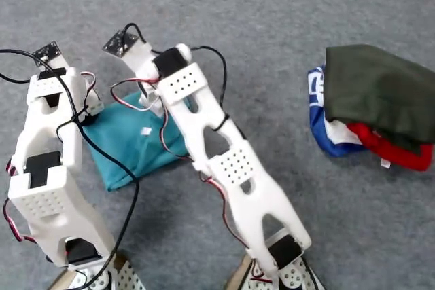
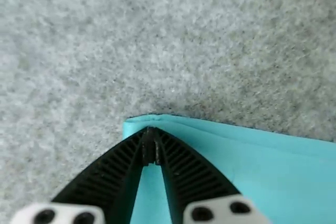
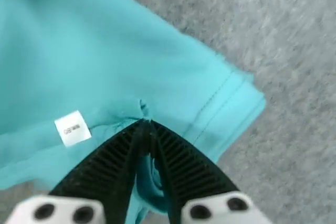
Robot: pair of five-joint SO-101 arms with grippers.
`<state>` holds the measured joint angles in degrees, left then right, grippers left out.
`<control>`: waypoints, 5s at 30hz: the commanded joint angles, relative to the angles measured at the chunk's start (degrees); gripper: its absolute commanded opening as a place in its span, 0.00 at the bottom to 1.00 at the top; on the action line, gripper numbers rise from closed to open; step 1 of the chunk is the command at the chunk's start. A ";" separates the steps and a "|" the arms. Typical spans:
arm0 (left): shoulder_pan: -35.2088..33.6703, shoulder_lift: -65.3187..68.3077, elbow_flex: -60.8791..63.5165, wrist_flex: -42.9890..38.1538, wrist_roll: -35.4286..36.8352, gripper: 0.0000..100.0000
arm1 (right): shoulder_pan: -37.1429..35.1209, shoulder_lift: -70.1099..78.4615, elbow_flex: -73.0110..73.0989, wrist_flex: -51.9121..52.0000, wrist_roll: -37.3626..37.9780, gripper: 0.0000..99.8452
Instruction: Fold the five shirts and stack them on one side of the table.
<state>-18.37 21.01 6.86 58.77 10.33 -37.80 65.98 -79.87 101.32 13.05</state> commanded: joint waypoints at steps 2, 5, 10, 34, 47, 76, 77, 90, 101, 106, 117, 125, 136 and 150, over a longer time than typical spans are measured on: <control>-2.02 -1.71 -0.18 0.53 0.44 0.02 | -0.75 -10.51 11.38 1.14 -0.26 0.00; -2.02 -1.71 -0.18 0.53 0.35 0.02 | -0.48 -15.43 20.26 1.14 -0.26 0.00; -2.02 -1.71 -0.09 0.53 0.35 0.02 | -0.40 -25.10 36.70 1.14 2.73 0.00; -1.76 -1.71 0.18 0.53 0.35 0.02 | -2.95 -24.48 34.33 -18.73 7.65 0.00; -1.76 -1.71 -0.09 0.53 0.35 0.02 | -2.15 -7.52 13.41 1.23 4.92 0.00; -1.85 -1.71 -0.09 0.53 0.26 0.02 | 8.31 -35.74 63.43 0.88 9.32 0.00; -1.85 -1.71 -0.09 0.53 0.26 0.02 | 8.31 -36.97 62.73 0.97 9.23 0.00; -1.67 -1.71 0.00 0.53 0.26 0.02 | 0.48 -37.76 61.32 -9.32 2.46 0.00; -1.67 -1.71 -0.09 0.53 0.26 0.02 | 7.78 -18.95 59.03 -7.56 3.16 0.00; -1.67 -1.71 -0.18 0.44 0.26 0.02 | 8.31 -19.82 44.53 0.35 2.99 0.00; -1.67 -1.71 -0.18 0.44 0.26 0.02 | 11.47 -21.41 24.75 -7.47 3.43 0.00; -1.67 -1.71 -0.18 0.44 0.26 0.02 | 9.54 -22.11 20.26 1.14 3.08 0.00; -0.97 -6.02 -7.82 9.85 -5.36 0.09 | 10.86 -52.88 48.13 1.14 3.25 0.00; -6.51 -31.60 -7.91 23.74 -12.84 0.19 | 9.36 -79.96 101.41 -11.87 -13.36 0.01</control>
<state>-22.15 -3.25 0.79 80.40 -0.31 -27.60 -10.95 17.80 96.13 6.46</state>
